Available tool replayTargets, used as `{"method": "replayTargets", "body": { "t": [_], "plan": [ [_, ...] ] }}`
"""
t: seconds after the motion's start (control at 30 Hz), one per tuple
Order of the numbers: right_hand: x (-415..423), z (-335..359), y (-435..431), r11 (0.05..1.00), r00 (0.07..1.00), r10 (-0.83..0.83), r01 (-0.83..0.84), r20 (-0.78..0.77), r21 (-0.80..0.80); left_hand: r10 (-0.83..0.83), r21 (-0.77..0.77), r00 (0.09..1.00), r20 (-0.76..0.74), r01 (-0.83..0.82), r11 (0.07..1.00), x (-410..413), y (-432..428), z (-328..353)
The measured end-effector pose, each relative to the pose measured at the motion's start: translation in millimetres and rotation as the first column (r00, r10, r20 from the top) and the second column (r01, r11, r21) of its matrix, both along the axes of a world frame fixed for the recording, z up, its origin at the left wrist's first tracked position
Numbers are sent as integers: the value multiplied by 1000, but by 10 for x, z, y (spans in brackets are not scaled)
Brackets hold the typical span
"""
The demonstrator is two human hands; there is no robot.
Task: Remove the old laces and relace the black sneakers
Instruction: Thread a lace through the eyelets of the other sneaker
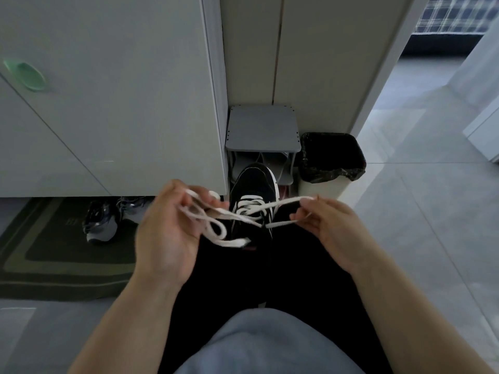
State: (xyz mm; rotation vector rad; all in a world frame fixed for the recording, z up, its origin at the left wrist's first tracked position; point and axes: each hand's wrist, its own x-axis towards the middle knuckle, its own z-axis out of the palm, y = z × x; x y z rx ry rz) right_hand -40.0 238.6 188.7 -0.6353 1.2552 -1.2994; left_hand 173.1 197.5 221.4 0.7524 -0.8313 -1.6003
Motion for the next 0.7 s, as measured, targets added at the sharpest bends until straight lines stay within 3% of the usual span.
{"method": "replayTargets", "body": {
  "t": [0.07, 0.1, 0.13, 0.17, 0.23, 0.3, 0.33, 0.37, 0.5, 0.53, 0.63, 0.7],
  "plan": [
    [39, -54, 11, 997, 966, 74, -65, -248, 42, 51, 35, 999, -17, -51, 998, 56, -20, 94],
    [52, -61, 7, 993, 908, 117, -104, -402, 56, 42, 44, 998, 55, -44, 998, 67, -44, 101],
    [69, -67, 1, 990, 845, 140, -131, -516, 55, 15, 36, 979, 205, -23, 999, 55, -58, 88],
    [88, -74, -5, 989, 798, 141, -145, -586, 40, -23, 3, 899, 437, 23, 1000, 36, -60, 42],
    [131, -113, -7, 988, 739, 117, -157, -664, 0, -39, -87, 512, 858, 220, 972, 9, -17, -106],
    [171, -173, 11, 985, 681, 92, -170, -726, -34, 20, -79, 144, 989, 421, 903, 0, 41, -255],
    [179, -211, 21, 983, 661, 80, -174, -746, -49, 57, -65, 31, 998, 459, 886, -2, 58, -295],
    [181, -250, 31, 983, 648, 68, -173, -759, -60, 80, -62, -20, 997, 458, 887, 1, 58, -301],
    [178, -326, 33, 987, 660, -1, -119, -751, -105, 61, -56, 2, 998, 431, 901, 138, -32, -240],
    [181, -332, 25, 988, 663, -11, -110, -748, -111, 43, -71, 75, 996, 434, 898, 188, -46, -198],
    [199, -353, 2, 988, 619, 9, -128, -786, -90, -104, -118, 409, 907, 483, 868, 335, -20, -12],
    [223, -374, -4, 985, 563, 25, -155, -826, -76, -184, -182, 532, 827, 563, 806, 400, 35, 86]
  ]
}}
